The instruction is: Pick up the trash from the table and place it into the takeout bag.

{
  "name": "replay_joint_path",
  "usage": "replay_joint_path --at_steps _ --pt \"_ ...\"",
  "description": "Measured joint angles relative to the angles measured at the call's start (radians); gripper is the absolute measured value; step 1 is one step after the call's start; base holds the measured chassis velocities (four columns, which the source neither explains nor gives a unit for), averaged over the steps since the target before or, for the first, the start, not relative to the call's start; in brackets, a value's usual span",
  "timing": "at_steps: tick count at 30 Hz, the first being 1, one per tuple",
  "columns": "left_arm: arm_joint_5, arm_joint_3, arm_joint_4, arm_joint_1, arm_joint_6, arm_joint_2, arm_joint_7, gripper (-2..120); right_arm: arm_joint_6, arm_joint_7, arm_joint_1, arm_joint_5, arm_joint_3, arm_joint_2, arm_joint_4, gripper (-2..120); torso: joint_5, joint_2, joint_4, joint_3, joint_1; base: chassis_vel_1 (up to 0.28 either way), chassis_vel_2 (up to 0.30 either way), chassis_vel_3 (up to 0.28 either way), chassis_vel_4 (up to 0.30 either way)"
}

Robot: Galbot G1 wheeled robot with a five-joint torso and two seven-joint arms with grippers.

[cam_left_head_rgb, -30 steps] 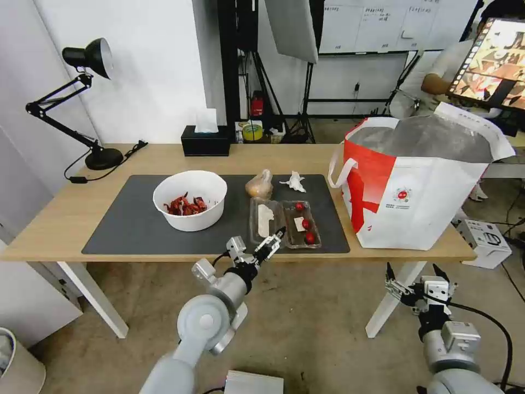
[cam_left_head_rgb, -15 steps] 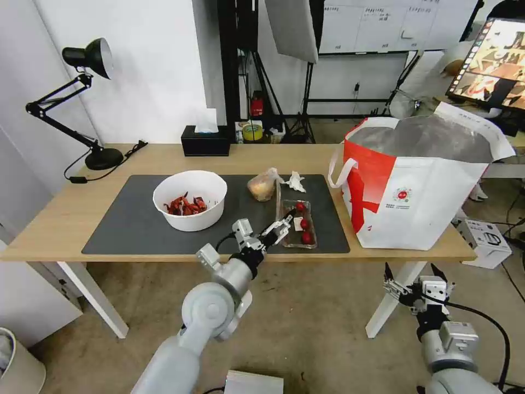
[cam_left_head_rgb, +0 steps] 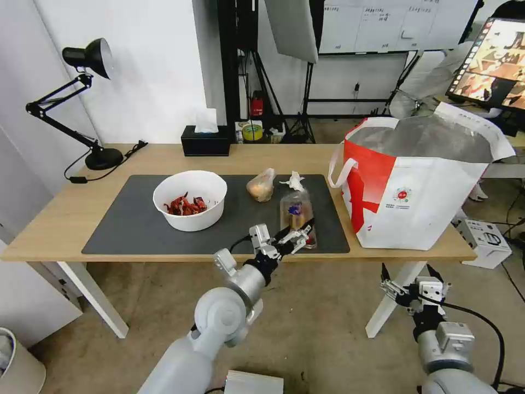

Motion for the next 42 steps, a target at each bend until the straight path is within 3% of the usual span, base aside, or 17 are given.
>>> replay_joint_path --at_steps 6,13,22,30,42 --pt "0.141 0.019 0.047 -0.038 -0.032 0.043 0.035 58 -0.01 -0.006 0.035 0.124 -0.027 -0.029 0.011 100 -0.0001 0.0 0.0 0.0 0.0 0.0 0.0 0.0 0.0" --pt "0.319 0.077 0.123 -0.1 -0.097 0.091 0.073 28 -0.077 0.018 0.125 0.412 -0.064 -0.089 0.011 100 -0.0001 0.0 -0.0001 0.0 0.0 0.0 0.0 0.0 0.0" --pt "0.424 0.083 0.138 -0.104 -0.139 0.111 0.081 0 -0.116 0.077 0.277 0.66 -0.145 -0.109 -0.05 100 -0.0001 0.0 0.0 0.0 0.0 0.0 0.0 0.0 0.0" --pt "0.416 0.082 0.12 -0.1 -0.139 0.125 0.076 0 -0.149 0.154 0.471 0.828 -0.261 -0.113 -0.172 100 -0.0001 0.0 0.0 0.0 0.0 0.0 0.0 0.0 0.0" --pt "0.497 0.089 0.136 -0.103 -0.155 0.119 0.093 0 -0.192 0.209 0.673 0.928 -0.346 -0.097 -0.316 100 -0.0001 0.0 0.0002 0.0 0.0 0.0 0.0 0.0 0.0"
